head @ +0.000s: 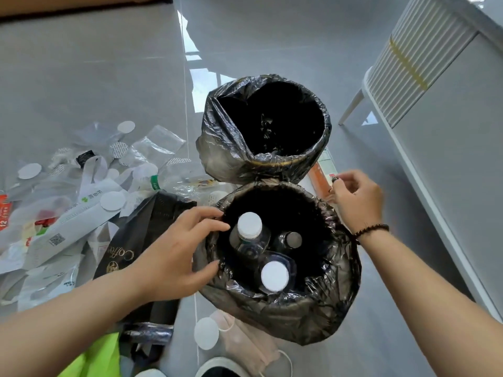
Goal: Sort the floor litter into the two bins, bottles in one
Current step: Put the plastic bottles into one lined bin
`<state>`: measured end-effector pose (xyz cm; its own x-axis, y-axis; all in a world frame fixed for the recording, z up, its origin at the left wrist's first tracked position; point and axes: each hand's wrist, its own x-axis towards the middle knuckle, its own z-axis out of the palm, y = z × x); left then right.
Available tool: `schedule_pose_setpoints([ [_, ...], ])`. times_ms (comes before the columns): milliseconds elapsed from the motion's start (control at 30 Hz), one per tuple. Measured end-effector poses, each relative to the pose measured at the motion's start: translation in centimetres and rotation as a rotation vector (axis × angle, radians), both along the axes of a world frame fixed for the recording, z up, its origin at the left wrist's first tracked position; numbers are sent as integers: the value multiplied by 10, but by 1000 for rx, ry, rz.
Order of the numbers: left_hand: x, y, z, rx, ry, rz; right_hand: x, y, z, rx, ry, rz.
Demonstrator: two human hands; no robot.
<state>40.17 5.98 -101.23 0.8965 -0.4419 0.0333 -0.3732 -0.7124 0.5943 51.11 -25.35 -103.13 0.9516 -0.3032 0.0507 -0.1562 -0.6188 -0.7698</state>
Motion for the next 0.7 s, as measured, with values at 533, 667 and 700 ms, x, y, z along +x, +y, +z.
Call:
schedule_pose_setpoints([
  [533, -4, -3, -34, -89, 69, -88, 84, -35, -111, -127, 632, -65],
  [667, -4, -9, -37, -99, 71, -70, 91, -44, -132, -12, 619, -67],
  [700, -3, -9, -37, -98, 70, -69, 92, -46, -136, 6, 604, -60],
])
